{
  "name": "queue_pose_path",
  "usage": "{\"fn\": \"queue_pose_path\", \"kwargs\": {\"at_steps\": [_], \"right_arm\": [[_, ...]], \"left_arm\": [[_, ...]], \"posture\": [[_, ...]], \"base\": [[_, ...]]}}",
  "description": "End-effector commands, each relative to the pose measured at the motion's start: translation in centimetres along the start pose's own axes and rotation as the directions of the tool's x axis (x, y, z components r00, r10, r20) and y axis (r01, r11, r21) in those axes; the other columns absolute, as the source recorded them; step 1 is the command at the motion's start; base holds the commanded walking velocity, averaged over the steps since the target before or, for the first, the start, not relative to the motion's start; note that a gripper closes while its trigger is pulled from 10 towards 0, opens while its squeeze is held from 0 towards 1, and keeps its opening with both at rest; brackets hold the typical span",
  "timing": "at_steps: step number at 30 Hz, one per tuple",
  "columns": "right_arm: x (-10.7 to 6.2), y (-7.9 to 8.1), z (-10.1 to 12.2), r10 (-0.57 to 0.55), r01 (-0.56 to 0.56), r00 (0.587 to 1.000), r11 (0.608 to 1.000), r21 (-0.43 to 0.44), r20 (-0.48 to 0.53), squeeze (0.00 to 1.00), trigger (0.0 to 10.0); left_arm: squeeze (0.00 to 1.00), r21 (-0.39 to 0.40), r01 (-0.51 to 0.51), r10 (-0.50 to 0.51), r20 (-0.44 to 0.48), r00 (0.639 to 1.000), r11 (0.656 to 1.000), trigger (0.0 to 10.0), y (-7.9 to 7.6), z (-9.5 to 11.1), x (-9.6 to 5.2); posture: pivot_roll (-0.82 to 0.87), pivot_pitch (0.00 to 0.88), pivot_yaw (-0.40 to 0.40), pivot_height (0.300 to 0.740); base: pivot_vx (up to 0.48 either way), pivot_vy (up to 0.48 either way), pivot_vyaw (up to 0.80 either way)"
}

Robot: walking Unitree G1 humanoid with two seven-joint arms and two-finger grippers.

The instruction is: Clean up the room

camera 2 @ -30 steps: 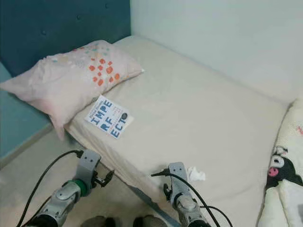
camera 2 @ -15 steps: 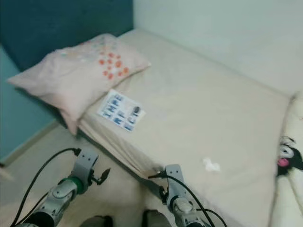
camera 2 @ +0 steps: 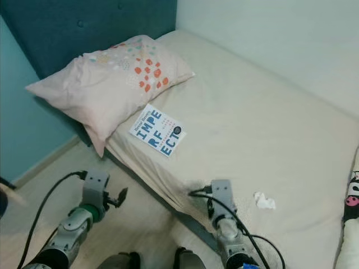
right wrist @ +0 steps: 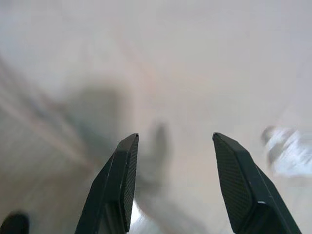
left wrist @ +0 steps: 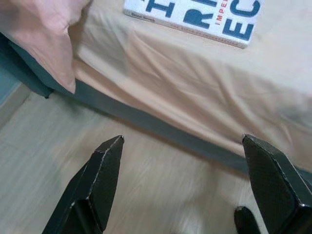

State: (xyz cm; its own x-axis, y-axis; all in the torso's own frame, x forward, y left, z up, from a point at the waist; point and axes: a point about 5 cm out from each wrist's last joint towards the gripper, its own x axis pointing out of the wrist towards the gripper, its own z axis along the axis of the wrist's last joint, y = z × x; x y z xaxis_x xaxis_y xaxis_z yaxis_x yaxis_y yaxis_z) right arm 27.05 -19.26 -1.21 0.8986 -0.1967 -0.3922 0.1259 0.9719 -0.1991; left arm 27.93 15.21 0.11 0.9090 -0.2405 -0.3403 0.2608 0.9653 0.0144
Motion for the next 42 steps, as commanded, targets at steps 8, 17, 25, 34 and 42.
{"fn": "queue_pose_path", "kwargs": {"at_steps": [8, 17, 25, 34, 42], "right_arm": [[0.0, -0.8, 0.6, -0.057, 0.059, 0.997, 0.998, -0.029, 0.059, 0.0, 10.0], [-0.5, -2.5, 0.3, -0.093, 0.093, 0.991, 0.996, 0.008, 0.095, 0.0, 10.0], [-0.6, -3.0, 0.4, -0.126, 0.125, 0.986, 0.992, 0.014, 0.105, 0.0, 10.0], [-0.6, -3.3, 1.0, -0.118, 0.121, 0.982, 0.993, -0.013, 0.147, 0.0, 10.0], [-0.5, -3.5, 1.6, -0.075, 0.084, 0.982, 0.995, -0.045, 0.172, 0.0, 10.0]], "left_arm": [[0.0, -0.045, -0.008, 0.009, 0.024, 1.0, 0.999, 10.0, 0.7, -0.7, -1.3], [0.0, 0.076, 0.127, -0.13, 0.045, 0.99, 0.989, 10.0, -0.9, 1.1, -0.2], [0.0, 0.104, 0.139, -0.146, 0.065, 0.987, 0.985, 10.0, -1.2, 2.4, 0.5], [0.0, 0.03, 0.082, -0.083, 0.065, 0.994, 0.996, 10.0, -1.6, 1.9, 0.4], [0.0, -0.045, -0.015, 0.018, 0.078, 0.997, 0.999, 10.0, -1.0, 1.5, -0.1]], "posture": [[0.05, 0.131, -0.005, 0.73], [0.02, 0.135, 0.08, 0.69], [0.01, 0.152, 0.109, 0.66], [0.0, 0.165, 0.074, 0.655], [0.0, 0.174, 0.028, 0.646]], "base": [[0.0, 0.0, 0.0], [0.0, 0.0, 0.0], [0.0, 0.0, 0.0], [0.0, 0.0, 0.0], [0.0, 0.0, 0.0]]}}
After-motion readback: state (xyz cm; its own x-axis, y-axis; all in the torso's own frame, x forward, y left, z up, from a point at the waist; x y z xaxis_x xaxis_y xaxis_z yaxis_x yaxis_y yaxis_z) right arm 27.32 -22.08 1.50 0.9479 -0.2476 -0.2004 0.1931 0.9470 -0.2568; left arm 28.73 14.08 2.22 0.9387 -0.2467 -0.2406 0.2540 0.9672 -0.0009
